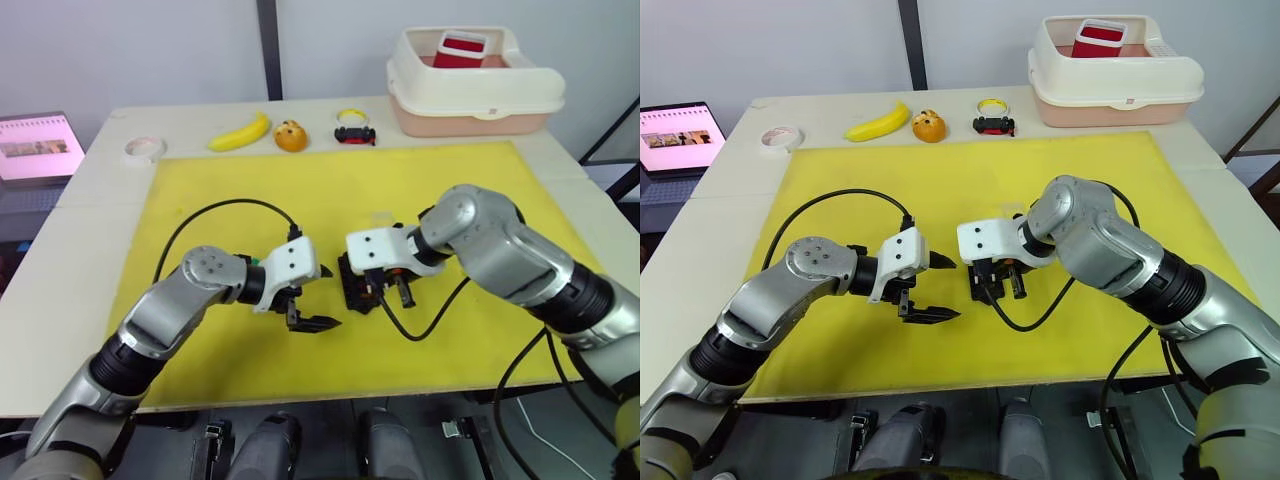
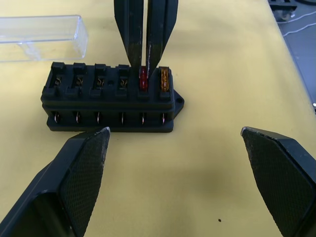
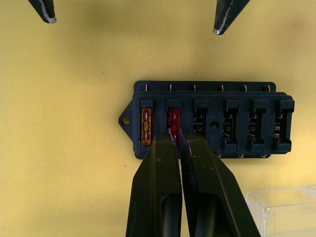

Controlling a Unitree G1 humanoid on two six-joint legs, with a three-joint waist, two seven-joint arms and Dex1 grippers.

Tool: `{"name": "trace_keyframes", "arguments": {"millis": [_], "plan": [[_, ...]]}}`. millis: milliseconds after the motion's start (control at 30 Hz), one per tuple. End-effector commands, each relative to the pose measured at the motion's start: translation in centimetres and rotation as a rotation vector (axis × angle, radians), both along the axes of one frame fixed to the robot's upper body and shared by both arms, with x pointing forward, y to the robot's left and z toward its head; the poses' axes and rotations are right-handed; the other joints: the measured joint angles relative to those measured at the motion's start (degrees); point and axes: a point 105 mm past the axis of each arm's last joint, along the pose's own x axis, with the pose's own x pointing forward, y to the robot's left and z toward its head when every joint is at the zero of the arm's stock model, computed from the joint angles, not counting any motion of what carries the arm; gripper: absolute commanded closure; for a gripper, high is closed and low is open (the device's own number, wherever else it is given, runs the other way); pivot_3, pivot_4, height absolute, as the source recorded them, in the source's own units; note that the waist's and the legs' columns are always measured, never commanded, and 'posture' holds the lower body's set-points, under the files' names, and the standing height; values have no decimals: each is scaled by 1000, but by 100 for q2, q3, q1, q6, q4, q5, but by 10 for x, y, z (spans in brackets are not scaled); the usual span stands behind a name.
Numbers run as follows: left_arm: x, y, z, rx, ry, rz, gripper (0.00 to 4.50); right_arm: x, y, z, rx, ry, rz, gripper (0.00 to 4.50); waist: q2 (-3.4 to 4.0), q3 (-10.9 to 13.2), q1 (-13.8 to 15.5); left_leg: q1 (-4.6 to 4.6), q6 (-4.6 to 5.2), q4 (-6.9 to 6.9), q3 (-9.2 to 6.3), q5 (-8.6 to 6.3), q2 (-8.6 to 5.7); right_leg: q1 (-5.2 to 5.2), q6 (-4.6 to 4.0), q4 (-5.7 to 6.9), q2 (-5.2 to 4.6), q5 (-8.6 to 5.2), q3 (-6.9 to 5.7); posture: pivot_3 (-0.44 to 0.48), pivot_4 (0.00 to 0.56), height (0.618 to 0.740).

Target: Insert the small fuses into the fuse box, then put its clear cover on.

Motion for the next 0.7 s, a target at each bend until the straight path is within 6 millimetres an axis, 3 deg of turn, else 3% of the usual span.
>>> {"name": "trace_keyframes", "arguments": {"millis": [33,267,300,333,433,700], "plan": [[-3,-2,8,-16,-43,-18,18,1,-2,-14,-32,31,-25,4500,-1,-1,0,1,0,0,0,0,0,0,0,0,0,0,0,0,150,740],[-4,-2,8,-15,-39,-24,18,-1,0,-7,-7,35,-29,4500,-2,-2,5,1,0,0,0,0,1,0,0,0,0,0,0,0,150,740],[-4,-3,8,-16,-39,-26,4,-1,1,-6,-2,36,-32,4174,-2,-2,5,1,0,0,0,0,1,0,0,0,0,0,0,0,150,740],[-4,-3,8,-16,-39,-27,4,-1,1,-5,1,37,-34,4174,-2,-2,6,1,0,0,0,0,1,0,0,0,0,0,0,0,150,740],[-4,-3,8,-16,-39,-29,0,0,2,-3,12,34,-50,3044,-1,-1,12,-1,0,-1,0,0,0,-2,0,0,-1,0,0,0,150,740],[-4,-3,7,-14,-36,-29,0,4,2,11,46,5,-69,3044,-1,-1,14,-2,0,-1,1,0,-1,-3,0,-2,-2,0,0,0,150,740]]}}
